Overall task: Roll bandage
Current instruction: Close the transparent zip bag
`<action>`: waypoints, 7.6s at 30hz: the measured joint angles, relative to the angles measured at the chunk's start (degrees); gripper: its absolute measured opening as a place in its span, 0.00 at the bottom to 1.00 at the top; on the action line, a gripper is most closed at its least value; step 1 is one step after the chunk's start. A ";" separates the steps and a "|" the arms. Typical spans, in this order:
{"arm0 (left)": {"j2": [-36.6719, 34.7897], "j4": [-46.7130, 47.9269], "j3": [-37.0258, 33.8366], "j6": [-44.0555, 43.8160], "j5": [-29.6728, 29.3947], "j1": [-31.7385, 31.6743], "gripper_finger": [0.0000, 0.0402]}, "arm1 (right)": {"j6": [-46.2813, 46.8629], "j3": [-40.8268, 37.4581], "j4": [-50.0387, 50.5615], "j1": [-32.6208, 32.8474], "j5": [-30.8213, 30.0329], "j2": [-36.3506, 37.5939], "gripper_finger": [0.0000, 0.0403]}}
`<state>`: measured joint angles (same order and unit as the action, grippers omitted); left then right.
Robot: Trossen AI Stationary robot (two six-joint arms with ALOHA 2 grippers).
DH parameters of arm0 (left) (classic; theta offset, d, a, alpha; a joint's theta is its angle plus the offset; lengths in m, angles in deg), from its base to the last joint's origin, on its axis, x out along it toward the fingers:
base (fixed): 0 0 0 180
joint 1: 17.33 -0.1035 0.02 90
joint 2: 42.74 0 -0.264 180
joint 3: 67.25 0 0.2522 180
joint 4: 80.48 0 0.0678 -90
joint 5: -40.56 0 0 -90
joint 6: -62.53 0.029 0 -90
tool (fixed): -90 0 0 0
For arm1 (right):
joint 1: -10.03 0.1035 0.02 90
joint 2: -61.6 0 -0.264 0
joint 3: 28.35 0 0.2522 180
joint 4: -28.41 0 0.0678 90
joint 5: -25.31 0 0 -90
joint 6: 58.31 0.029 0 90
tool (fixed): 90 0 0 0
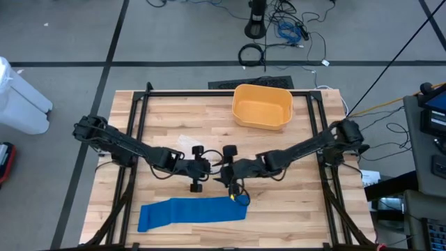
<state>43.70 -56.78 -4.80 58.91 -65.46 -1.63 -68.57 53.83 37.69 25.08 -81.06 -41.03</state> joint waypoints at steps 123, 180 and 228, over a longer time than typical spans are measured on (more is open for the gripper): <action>-0.22 -6.72 0.02 2.45 1.40 -0.30 0.00 | 4.55 2.04 15.02 -1.40 4.21 2.81 0.19; -0.15 -7.26 0.00 2.58 3.74 -0.37 0.00 | -0.63 2.24 17.49 -2.00 2.63 -0.16 0.01; -4.83 -5.74 -0.02 -0.57 -4.24 3.14 0.00 | 23.21 2.04 48.94 9.96 -8.15 17.94 0.03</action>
<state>38.87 -62.52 -4.82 58.34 -69.69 1.51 -45.36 55.87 86.63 35.04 -89.21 -23.09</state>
